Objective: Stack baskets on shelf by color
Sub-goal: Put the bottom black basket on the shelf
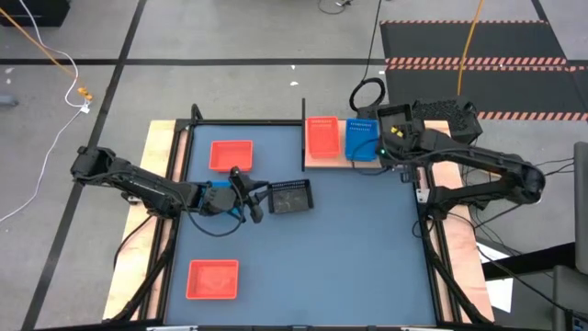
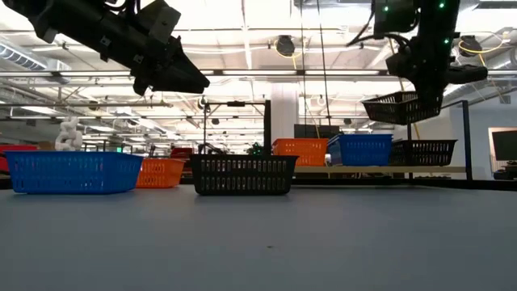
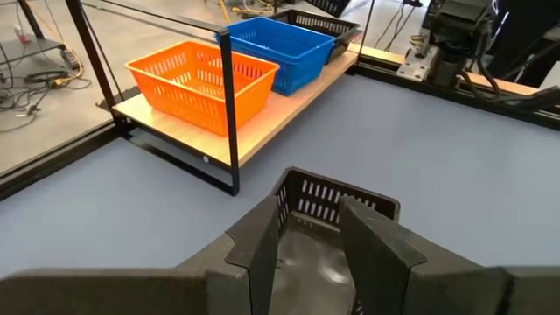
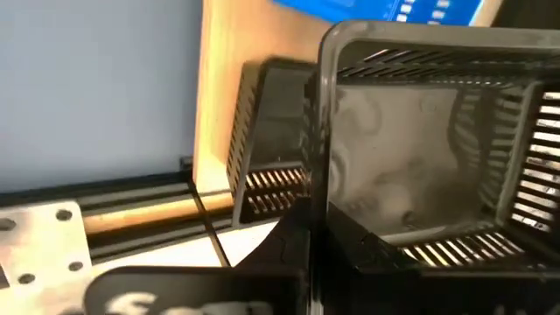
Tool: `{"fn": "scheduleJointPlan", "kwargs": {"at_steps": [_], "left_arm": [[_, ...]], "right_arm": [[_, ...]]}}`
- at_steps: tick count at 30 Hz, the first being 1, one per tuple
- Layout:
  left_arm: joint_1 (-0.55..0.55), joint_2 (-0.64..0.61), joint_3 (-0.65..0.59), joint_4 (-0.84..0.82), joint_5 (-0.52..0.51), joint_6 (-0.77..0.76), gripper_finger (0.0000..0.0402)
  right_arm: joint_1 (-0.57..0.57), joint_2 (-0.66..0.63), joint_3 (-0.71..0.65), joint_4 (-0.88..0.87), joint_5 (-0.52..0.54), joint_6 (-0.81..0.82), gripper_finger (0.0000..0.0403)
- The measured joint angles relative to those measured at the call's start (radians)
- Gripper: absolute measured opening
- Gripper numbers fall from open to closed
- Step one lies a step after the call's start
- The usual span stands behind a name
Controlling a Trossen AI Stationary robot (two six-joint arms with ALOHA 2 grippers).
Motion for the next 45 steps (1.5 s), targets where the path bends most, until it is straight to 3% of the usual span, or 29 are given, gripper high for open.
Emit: {"fn": "scheduleJointPlan", "kwargs": {"at_steps": [9, 16, 45], "left_arm": [[-0.003, 0.000, 0.000, -0.001, 0.000, -0.002, 0.0127], [-0.003, 0.000, 0.000, -0.010, 0.001, -0.006, 0.0127], [-0.063, 0.000, -0.057, -0.055, 0.002, -0.111, 0.0127]], "right_arm": [[-0.091, 0.016, 0.000, -0.021, -0.091, -0.065, 0.0000], [-0.117, 0.016, 0.000, 0.005, -0.104, -0.089, 0.0000], [-0.118, 0.099, 0.000, 0.036, -0.147, -0.047, 0.0000]]}}
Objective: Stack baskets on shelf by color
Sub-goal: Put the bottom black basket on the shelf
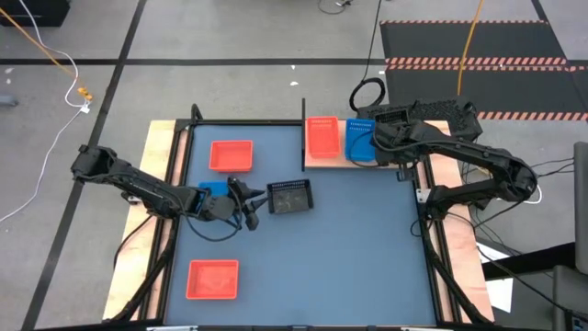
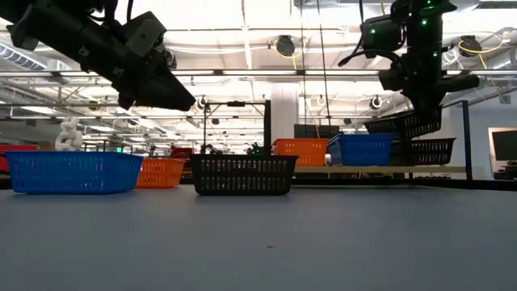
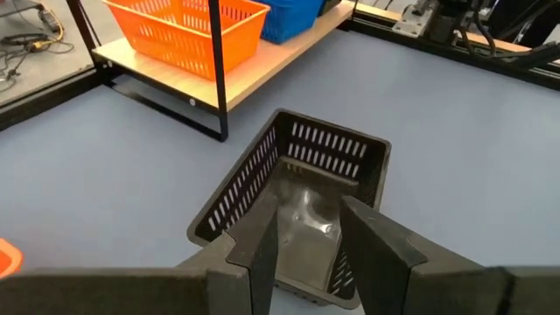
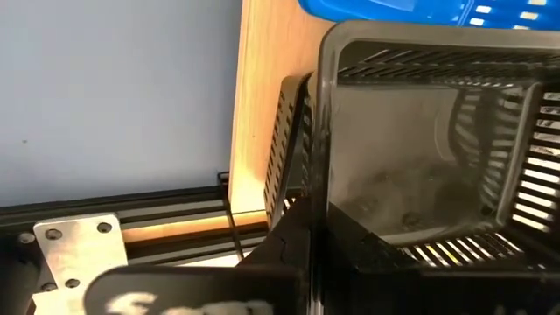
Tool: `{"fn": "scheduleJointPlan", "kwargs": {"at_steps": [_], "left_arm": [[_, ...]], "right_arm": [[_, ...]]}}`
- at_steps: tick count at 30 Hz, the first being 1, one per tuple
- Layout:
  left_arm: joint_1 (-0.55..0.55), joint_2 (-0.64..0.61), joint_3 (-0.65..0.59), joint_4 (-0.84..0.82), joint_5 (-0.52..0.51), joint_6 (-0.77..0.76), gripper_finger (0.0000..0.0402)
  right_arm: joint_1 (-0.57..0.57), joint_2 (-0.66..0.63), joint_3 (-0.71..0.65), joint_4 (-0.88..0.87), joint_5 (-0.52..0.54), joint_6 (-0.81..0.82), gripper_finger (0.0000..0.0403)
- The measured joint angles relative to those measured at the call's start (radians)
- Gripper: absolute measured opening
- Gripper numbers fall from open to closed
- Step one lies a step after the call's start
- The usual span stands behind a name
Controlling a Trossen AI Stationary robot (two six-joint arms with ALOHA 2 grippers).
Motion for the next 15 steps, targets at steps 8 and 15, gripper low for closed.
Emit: {"fn": "scheduleJointPlan", "kwargs": {"at_steps": [8, 15], "left_arm": [[0.000, 0.000, 0.000, 0.003, 0.000, 0.003, 0.0127], [0.000, 0.000, -0.001, 0.003, 0.000, 0.001, 0.0127]], "right_arm": [[-0.025, 0.004, 0.000, -0.007, 0.002, 0.069, 0.0000], [-0.054, 0.004, 0.000, -0.007, 0.000, 0.053, 0.0000]]}}
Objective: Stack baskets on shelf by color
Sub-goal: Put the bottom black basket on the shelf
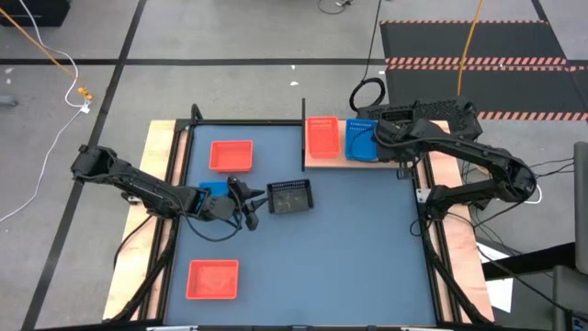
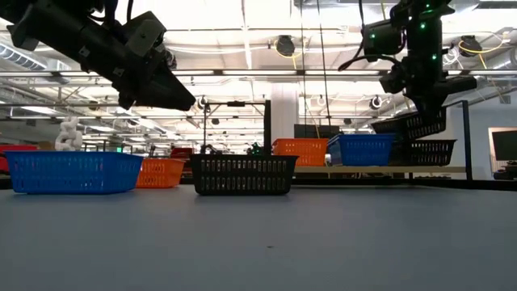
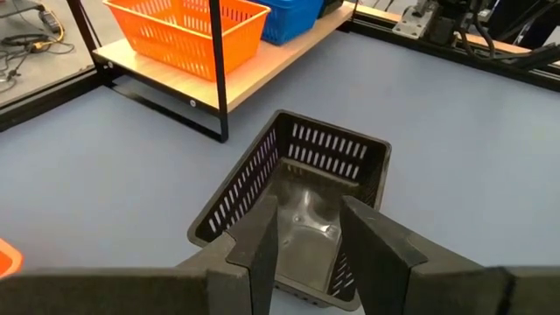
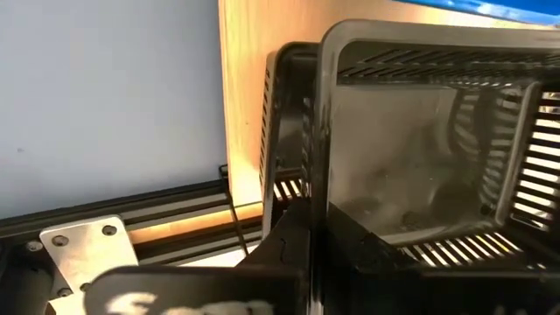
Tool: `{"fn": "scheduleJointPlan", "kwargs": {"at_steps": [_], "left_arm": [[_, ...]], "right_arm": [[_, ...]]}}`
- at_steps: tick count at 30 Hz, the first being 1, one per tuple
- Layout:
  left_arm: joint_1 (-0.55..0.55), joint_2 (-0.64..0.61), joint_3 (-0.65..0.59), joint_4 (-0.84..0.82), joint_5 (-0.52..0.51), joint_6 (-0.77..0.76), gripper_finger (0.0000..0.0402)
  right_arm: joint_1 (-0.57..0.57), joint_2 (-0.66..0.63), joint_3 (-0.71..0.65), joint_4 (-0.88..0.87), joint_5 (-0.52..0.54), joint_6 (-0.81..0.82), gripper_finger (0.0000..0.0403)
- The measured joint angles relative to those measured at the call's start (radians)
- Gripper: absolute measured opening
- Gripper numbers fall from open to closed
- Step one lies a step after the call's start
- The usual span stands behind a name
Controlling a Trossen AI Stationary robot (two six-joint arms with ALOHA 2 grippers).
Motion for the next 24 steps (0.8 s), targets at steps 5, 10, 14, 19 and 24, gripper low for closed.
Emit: {"fn": "scheduleJointPlan", "kwargs": {"at_steps": [5, 10, 14, 19, 24], "left_arm": [[0.000, 0.000, 0.000, 0.000, 0.000, 0.000, 0.0127], [0.000, 0.000, 0.000, 0.000, 0.000, 0.000, 0.0127], [0.000, 0.000, 0.000, 0.000, 0.000, 0.000, 0.0127], [0.000, 0.000, 0.000, 0.000, 0.000, -0.003, 0.0127], [0.000, 0.000, 0.000, 0.000, 0.000, -0.008, 0.0127]], "right_arm": [[-0.014, 0.000, 0.000, 0.001, -0.026, -0.001, 0.0000], [-0.018, 0.000, 0.000, 0.015, -0.081, -0.005, 0.0000], [-0.018, 0.000, 0.000, 0.022, -0.082, -0.004, 0.0006], [-0.018, 0.000, 0.000, 0.033, -0.081, -0.004, 0.0020], [-0.018, 0.000, 0.000, 0.047, -0.082, -0.004, 0.0045]]}}
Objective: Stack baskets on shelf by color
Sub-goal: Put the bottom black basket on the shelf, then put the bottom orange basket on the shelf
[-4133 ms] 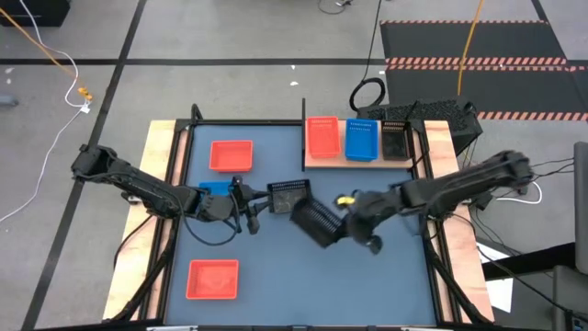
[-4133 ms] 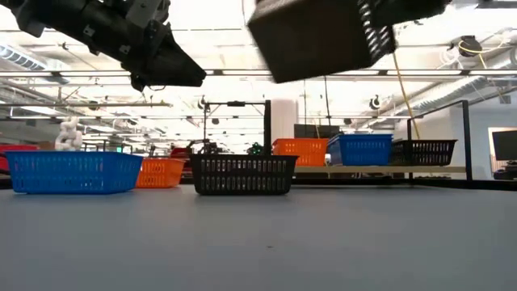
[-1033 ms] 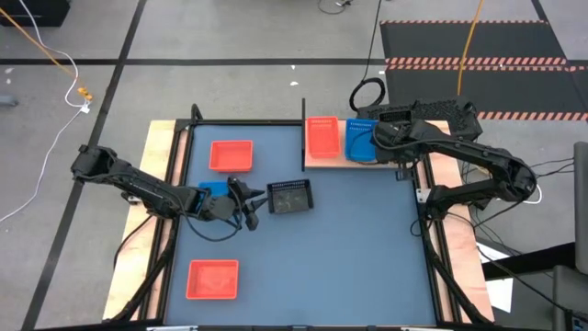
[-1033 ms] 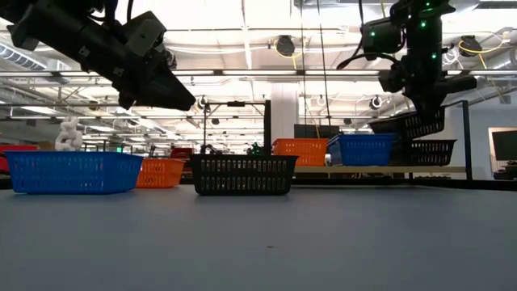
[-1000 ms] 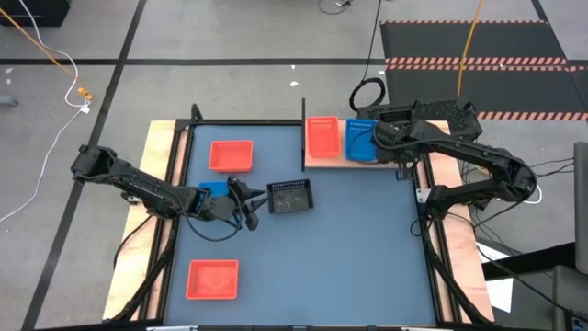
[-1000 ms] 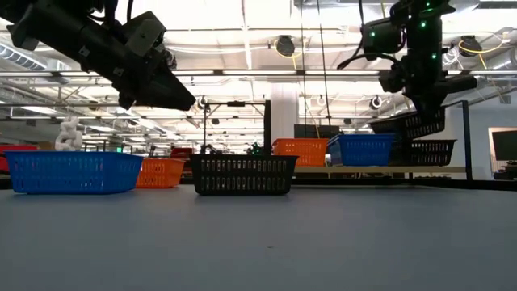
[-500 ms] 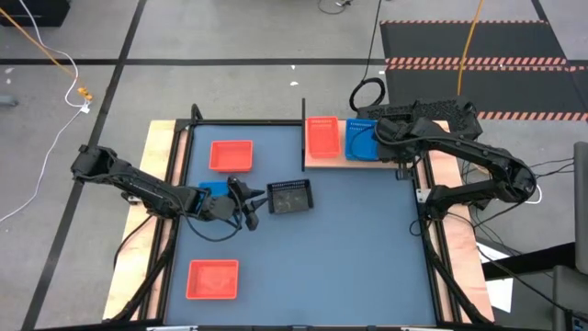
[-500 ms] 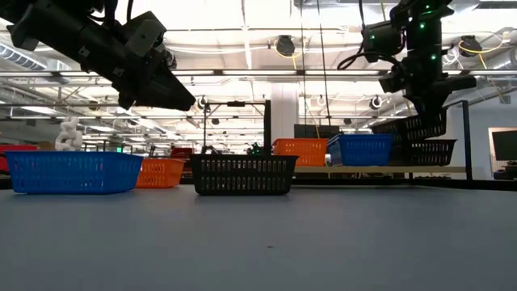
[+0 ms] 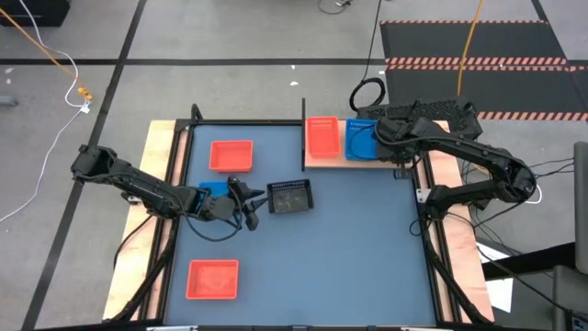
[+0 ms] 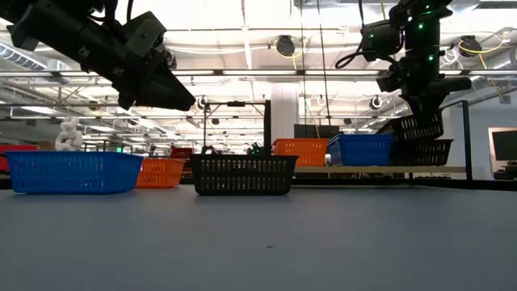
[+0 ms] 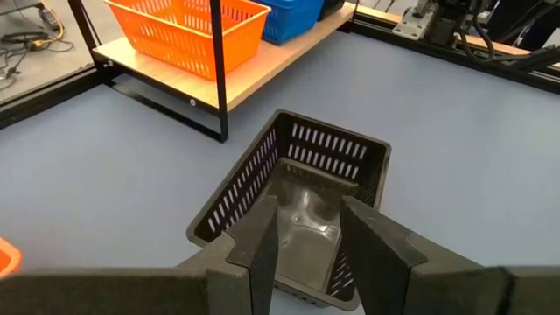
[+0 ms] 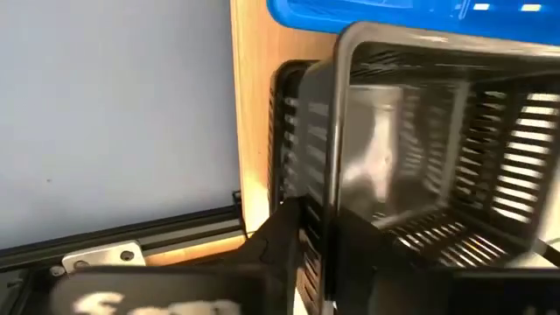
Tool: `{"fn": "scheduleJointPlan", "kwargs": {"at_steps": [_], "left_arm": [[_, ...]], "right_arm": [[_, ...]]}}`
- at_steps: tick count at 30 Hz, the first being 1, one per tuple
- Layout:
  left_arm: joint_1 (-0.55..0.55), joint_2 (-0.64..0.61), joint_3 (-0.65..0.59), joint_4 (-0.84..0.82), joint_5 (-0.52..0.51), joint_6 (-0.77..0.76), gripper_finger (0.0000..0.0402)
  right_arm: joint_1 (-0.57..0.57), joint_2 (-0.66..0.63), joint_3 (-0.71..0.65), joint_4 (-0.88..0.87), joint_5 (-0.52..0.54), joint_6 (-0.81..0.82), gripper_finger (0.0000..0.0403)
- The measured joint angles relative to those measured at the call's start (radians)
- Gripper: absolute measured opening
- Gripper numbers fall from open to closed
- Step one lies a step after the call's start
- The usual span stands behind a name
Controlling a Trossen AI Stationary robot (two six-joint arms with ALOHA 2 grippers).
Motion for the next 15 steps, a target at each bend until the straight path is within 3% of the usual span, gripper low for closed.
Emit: {"fn": "scheduleJointPlan", "kwargs": {"at_steps": [7, 15], "left_arm": [[-0.013, 0.000, 0.000, 0.000, 0.000, -0.007, 0.0127], [-0.031, 0.000, 0.000, 0.000, 0.000, -0.016, 0.0127]], "right_arm": [[0.000, 0.000, 0.000, 0.027, 0.023, 0.021, 0.0090], [0.001, -0.013, 0.000, 0.036, 0.238, 0.064, 0.0111]]}}
